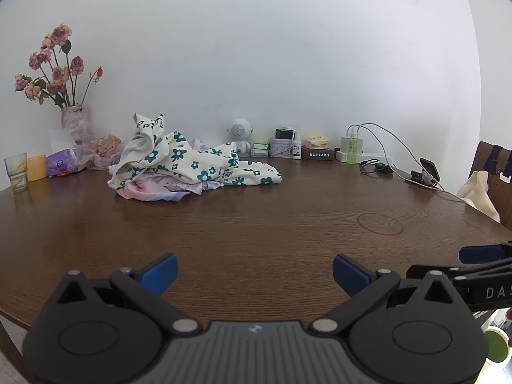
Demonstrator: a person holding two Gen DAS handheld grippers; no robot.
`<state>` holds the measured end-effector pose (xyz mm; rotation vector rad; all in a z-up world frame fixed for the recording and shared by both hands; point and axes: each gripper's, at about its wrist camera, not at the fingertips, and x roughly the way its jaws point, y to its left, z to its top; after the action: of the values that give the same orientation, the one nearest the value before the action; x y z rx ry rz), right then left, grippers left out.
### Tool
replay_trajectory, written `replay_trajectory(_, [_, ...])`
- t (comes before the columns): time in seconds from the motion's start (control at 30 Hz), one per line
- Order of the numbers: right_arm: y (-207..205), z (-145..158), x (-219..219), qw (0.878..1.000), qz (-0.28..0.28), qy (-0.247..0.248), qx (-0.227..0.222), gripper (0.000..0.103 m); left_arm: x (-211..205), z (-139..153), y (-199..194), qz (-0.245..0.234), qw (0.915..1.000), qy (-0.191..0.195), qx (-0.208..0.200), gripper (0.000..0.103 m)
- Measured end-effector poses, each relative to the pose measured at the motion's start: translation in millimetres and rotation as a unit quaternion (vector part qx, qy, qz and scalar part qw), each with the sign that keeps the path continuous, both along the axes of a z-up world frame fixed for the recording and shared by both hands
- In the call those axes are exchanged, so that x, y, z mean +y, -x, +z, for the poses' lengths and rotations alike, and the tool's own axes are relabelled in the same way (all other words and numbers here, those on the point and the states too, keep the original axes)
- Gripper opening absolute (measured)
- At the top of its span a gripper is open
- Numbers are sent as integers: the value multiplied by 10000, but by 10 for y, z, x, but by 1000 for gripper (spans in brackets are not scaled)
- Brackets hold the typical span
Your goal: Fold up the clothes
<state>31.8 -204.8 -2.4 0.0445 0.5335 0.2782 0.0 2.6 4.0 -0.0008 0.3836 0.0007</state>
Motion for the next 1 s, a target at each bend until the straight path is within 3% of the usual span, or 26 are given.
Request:
replay_trajectory(0.43, [-146,22,43,10000,49,-11,17,103,23,50,-136,-84,10000,-30,6,103])
replay_trajectory(0.57, [-268,130,66,9999,156,-27,24,103,87,193,-215,-124,9999,-58,-75,103])
replay_trajectory(0.77, [-642,505,191,9978,644,89,126,103,302,586,-484,-121,9997,-166,-126,103])
replay_trajectory(1.0, [-1329,1028,498,9861,1465,717,328,103,722,959,-1184,100,9993,-256,241,103])
